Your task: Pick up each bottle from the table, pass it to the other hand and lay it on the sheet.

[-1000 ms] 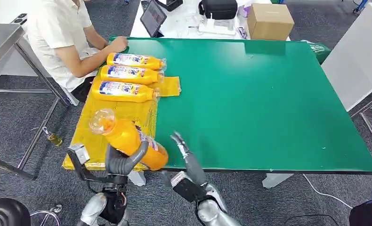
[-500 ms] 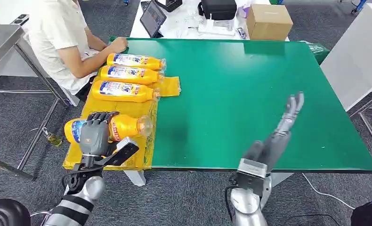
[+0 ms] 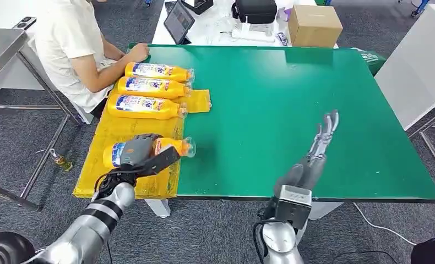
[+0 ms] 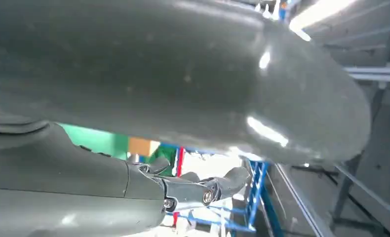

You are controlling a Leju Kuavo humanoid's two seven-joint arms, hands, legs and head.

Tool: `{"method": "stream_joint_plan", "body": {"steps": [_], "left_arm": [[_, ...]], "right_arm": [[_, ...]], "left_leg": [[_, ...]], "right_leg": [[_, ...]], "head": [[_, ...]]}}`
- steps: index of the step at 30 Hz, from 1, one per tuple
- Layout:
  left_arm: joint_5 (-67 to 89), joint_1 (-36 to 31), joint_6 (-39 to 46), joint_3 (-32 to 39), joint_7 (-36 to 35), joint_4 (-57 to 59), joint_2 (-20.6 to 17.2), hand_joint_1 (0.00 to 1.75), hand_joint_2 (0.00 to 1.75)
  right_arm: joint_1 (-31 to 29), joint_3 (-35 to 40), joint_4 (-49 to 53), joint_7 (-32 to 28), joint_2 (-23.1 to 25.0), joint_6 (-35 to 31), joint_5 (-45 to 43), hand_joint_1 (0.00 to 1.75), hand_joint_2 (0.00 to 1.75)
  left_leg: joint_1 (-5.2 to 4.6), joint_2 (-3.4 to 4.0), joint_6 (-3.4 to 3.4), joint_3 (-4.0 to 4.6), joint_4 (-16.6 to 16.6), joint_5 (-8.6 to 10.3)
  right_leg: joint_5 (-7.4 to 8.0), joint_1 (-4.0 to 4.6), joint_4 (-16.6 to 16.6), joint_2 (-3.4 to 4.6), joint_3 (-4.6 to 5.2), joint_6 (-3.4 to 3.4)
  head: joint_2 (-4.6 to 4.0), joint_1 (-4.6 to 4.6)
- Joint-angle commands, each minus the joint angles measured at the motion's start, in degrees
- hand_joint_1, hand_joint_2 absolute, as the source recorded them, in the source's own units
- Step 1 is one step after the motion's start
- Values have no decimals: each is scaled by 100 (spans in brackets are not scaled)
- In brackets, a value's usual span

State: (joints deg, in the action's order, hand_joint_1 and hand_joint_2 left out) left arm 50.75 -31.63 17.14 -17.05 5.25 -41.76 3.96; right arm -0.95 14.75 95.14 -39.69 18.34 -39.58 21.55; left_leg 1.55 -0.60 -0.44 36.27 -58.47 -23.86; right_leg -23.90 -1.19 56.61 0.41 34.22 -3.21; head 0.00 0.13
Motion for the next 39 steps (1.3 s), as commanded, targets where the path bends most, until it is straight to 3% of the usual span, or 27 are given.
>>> {"method": "stream_joint_plan", "body": {"steps": [1,10,15,18,21,25,28,29,33,37,39], "left_arm": [[-137,-433,30,-70,51,1592,109,0,175],[10,-389,-38,-213,33,1667,69,0,175],[210,-174,-412,-586,401,1372,33,0,175],[-25,231,126,-532,824,340,101,0,175],[-933,1281,1044,-306,1317,-1981,286,0,175],[-1724,2316,2184,-551,1695,-3644,298,0,175],[-1554,2706,2286,-191,2197,-4046,573,0,175],[-1337,2863,2286,165,2586,-4239,838,0,175],[-1314,2942,2286,657,3343,-4326,1272,0,175],[-1886,2957,2286,398,3298,-4350,1178,0,175],[-2803,3000,2190,-122,2764,-4327,955,0,175]], "right_arm": [[-238,65,-986,-31,-264,-42,-131,0,0],[-259,-30,-1158,-31,-278,-42,-68,0,0],[-280,-117,-1325,-31,-377,-42,-127,0,0],[-188,-188,-1250,-31,-389,-42,-56,0,0],[-41,-196,-1138,-31,-346,-42,-56,0,0],[135,296,-1088,-31,-607,114,-1844,0,0],[214,207,-943,-31,-534,436,-2066,0,0],[234,198,-823,-31,-481,555,-2107,0,0],[212,261,-787,-31,-405,606,-2015,0,0],[198,185,-937,-31,-342,762,-2193,0,0],[182,-21,-1508,-31,-254,1039,-2439,0,0]], "left_leg": [[0,12,9,-26,9,-3],[-1,11,8,-26,10,-1],[-3,9,12,-44,17,0],[-5,9,19,-63,24,-1],[-6,-11,10,-34,8,0],[-7,-1,17,-45,6,-16],[-7,13,11,-38,6,-20],[-6,9,3,-26,2,-21],[-5,16,11,-33,-5,-35],[-5,5,1,-9,2,-18],[-3,5,3,-16,5,-19]], "right_leg": [[1,4,-12,5,-23,11],[0,2,-11,7,-26,10],[0,2,-18,4,-46,12],[1,1,-27,1,-67,18],[-3,-3,-9,-6,-42,4],[-16,0,-13,-6,-51,13],[-14,-2,-10,8,-40,10],[-13,-1,-6,2,-27,8],[-32,2,-1,4,-32,8],[-19,-1,-4,-1,-11,-1],[-19,1,-9,-2,-19,2]], "head": [[0,0],[0,2],[0,2],[0,2],[0,2],[0,4],[0,-2],[0,2],[0,0],[0,0],[0,0]]}}
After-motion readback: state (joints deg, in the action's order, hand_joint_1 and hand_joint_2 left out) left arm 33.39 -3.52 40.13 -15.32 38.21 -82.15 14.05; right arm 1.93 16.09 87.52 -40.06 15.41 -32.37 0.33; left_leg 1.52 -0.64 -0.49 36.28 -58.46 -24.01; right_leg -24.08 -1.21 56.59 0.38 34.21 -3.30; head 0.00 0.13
